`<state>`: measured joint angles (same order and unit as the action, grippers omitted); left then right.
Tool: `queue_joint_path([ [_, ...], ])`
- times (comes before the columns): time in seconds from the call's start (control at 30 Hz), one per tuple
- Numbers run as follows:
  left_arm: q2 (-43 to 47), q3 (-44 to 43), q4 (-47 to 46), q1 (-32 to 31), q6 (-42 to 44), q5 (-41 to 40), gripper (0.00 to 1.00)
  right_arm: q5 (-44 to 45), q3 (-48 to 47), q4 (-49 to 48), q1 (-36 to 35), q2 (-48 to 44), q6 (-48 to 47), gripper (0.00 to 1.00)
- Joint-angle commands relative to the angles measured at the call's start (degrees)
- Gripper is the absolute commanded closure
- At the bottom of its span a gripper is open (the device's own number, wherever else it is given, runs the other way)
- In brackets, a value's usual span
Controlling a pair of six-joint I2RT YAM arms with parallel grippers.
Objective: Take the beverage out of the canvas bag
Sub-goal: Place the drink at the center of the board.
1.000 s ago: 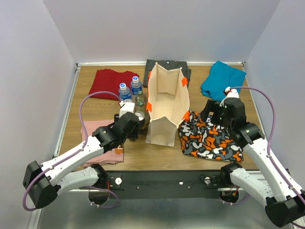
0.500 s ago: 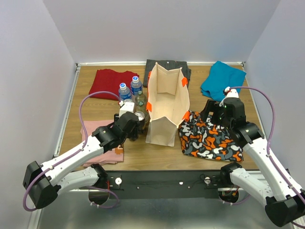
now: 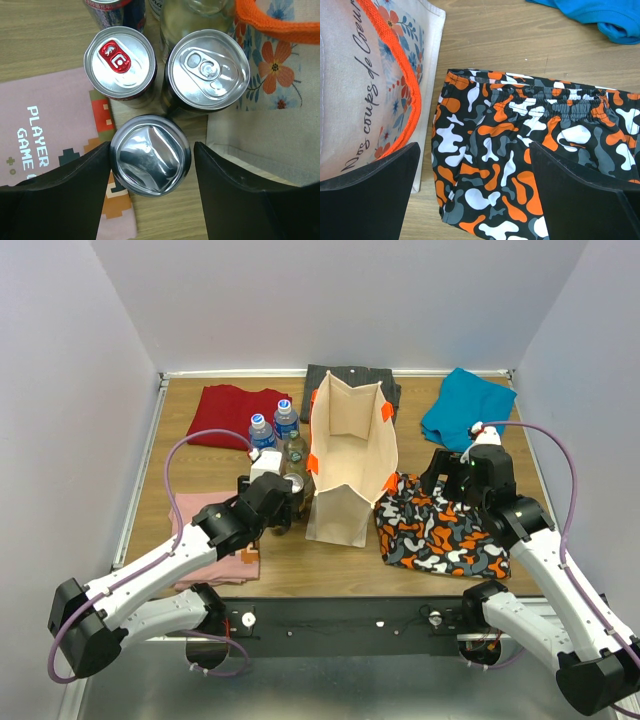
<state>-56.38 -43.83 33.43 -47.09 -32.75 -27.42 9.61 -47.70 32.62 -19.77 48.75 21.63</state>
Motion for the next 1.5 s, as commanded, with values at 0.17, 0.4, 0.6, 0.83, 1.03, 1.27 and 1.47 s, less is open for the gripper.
queue_joint_path([
  [0.17, 1.54, -2.31, -1.09, 0.25, 0.15, -1.50, 0.18, 0.15, 0.50, -1.07, -0.09, 0.03, 0.35, 0.01],
  [0.4, 1.45, -3.27, -0.65, 0.25, 0.85, -1.41, 0.19, 0.33, 0.59, -0.98, -0.01, -0.15, 0.43, 0.01],
  [0.6, 1.62, -3.19, -0.30, 0.25, 0.58, -1.58, 0.18, 0.24, 0.51, -1.07, -0.09, -0.06, 0.52, 0.01],
  [0.83, 1.18, -3.80, 0.58, 0.33, 0.32, -2.02, 0.12, 0.15, 0.59, -1.07, -0.09, -0.24, 0.43, 0.01],
  [1.03, 1.89, -4.77, 1.63, 0.33, 0.58, -2.90, 0.09, 0.15, 0.59, -1.16, -0.01, -0.15, 0.43, 0.01],
  [1.27, 2.77, -6.26, 2.43, 0.42, 0.85, -3.87, 0.02, -0.03, 0.51, -1.16, -0.09, -0.06, 0.26, 0.01],
  [1.47, 2.42, -8.28, 2.69, 1.03, 2.69, -3.70, 0.01, 0.15, 0.59, -1.16, -0.01, -0.15, 0.26, 0.01],
])
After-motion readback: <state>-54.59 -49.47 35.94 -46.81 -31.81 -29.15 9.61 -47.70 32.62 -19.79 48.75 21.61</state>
